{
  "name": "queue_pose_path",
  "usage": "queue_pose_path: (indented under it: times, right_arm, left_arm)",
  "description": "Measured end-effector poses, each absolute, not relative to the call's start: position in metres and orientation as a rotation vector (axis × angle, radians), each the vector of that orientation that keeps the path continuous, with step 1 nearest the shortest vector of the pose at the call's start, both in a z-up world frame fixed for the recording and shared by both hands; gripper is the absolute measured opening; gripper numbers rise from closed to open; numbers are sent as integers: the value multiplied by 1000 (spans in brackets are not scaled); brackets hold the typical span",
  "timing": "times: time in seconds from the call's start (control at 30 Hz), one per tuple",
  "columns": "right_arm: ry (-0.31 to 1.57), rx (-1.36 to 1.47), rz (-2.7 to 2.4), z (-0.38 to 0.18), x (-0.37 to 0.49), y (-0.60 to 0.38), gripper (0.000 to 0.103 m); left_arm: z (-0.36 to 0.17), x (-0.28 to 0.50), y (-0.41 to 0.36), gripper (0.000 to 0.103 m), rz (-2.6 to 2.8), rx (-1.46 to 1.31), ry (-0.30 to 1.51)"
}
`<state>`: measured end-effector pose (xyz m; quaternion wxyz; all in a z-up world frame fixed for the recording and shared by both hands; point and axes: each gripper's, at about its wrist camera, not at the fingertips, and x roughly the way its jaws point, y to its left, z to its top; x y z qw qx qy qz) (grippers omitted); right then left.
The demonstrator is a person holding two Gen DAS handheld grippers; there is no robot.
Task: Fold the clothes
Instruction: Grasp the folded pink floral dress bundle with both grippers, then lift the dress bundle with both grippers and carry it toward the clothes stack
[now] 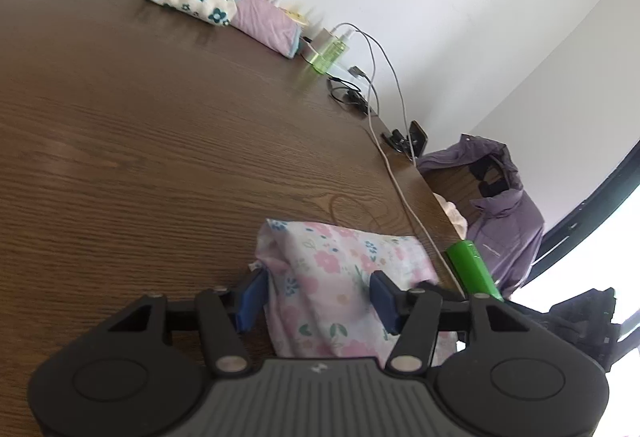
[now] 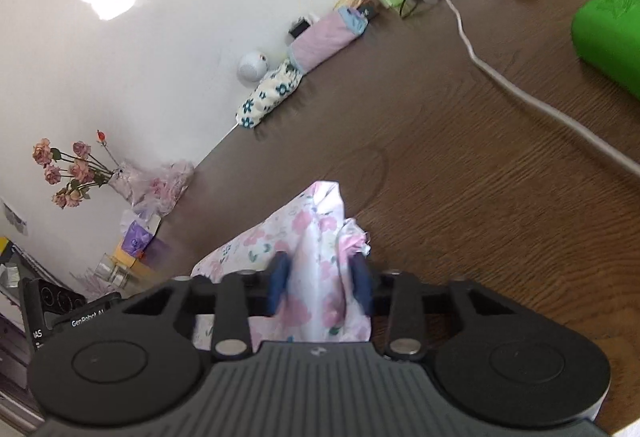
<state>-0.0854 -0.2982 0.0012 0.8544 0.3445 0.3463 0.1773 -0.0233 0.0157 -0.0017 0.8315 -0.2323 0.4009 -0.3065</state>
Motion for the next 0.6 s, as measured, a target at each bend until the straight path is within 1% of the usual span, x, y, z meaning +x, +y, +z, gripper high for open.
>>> queue_pose_path:
  times: [0.03,0.1,0.17,0.2,0.23,0.27,0.3,0.4,0.43,0.47,0.5,0.53,0.57,0.6]
  right_arm:
    - [747,771,393,-4,-82,-299,15]
    - [764,781,414,-4,-80,-301,15]
    - [768,762,409,2,-80,-304,24]
    - [766,748,404,7,-80,-305,42]
    - [761,709,401,13,-81,-306,59]
    - [762,666,402,17,-79,-306,63]
    - [763,625,403,21,-77,-306,67]
    - [806,573,453,24,-67,-299,66]
    - [820,566,472,24,-64,-296,65]
    - [835,559,492,25,-61,-293,63]
    - [854,557,518,24,-57,-288,56]
    - [879,560,546,22,-54,-283,35]
    - [901,575,562,18,-50,-280,24]
    - [919,596,580,14,-46,-279,20]
  left_arm:
    - [-4,-21,14,39,-664,-504,861]
    - [-5,-18,16,39,-667,-522,869]
    - [-4,-16,21,46,-657,-541,879]
    - [-3,-16,25,48,-650,-542,883]
    - [-1,-17,28,55,-646,-535,884]
    - [1,-18,31,60,-645,-524,885]
    - [3,-18,32,60,-653,-508,893]
    - [6,-20,29,60,-683,-461,924]
    - [6,-20,26,56,-693,-451,933]
    - [5,-20,24,46,-697,-447,941]
    - [2,-19,21,39,-700,-446,955]
    - [0,-17,19,30,-700,-451,963]
    - [-2,-16,19,25,-701,-460,965]
    - [-4,-15,20,24,-702,-470,966]
